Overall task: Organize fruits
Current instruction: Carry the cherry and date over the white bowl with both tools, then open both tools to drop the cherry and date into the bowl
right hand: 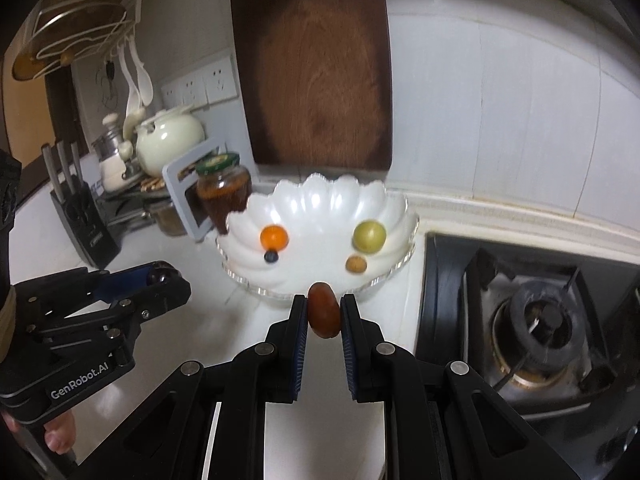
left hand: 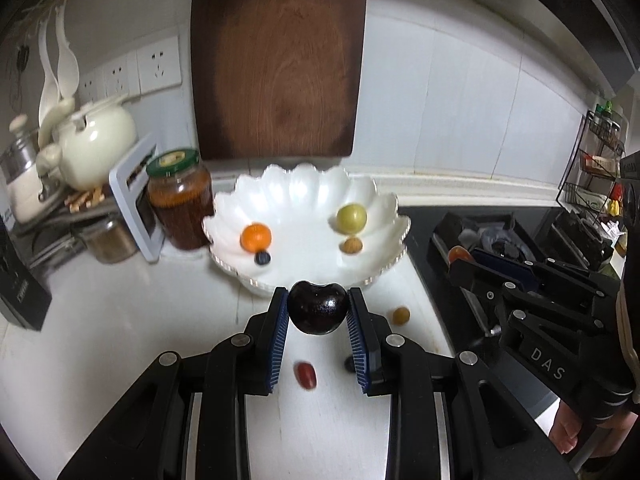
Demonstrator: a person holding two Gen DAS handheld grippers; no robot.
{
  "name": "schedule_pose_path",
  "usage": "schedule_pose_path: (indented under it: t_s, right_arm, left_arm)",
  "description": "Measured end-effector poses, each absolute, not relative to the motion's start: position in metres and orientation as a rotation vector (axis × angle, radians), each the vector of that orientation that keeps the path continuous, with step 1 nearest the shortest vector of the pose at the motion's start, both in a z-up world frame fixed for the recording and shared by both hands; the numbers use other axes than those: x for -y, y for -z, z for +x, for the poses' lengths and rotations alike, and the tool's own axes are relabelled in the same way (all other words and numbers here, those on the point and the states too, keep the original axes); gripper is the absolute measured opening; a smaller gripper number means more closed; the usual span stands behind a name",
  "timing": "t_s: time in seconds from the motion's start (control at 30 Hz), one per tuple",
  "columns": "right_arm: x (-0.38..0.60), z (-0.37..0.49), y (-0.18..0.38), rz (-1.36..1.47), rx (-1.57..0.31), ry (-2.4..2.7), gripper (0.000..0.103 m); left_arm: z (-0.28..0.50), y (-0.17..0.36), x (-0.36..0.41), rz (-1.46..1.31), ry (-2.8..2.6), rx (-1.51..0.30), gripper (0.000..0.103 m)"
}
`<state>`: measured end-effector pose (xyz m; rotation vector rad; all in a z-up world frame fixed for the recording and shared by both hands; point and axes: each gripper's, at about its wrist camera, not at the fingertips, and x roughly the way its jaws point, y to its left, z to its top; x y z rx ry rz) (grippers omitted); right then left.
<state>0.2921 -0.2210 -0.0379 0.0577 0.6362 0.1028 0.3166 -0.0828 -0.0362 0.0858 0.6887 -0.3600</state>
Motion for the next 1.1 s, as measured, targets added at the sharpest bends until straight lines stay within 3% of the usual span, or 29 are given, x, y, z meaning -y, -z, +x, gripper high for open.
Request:
schedule_pose_path:
  t_s: [0.53,1.1]
  right_arm:
    - [0.223,0.345,0.013,0.043,-0.588,-0.112,0.018]
    - [0.232,0.417,0.046,0.034,-0.732,-0.107,0.018]
  left_arm:
    - [0.365,0.009,0.092,0.109,0.353,-0.634,0.029]
    - [0.440,0.038,0.094,0.104,0.306,-0.759,0.029]
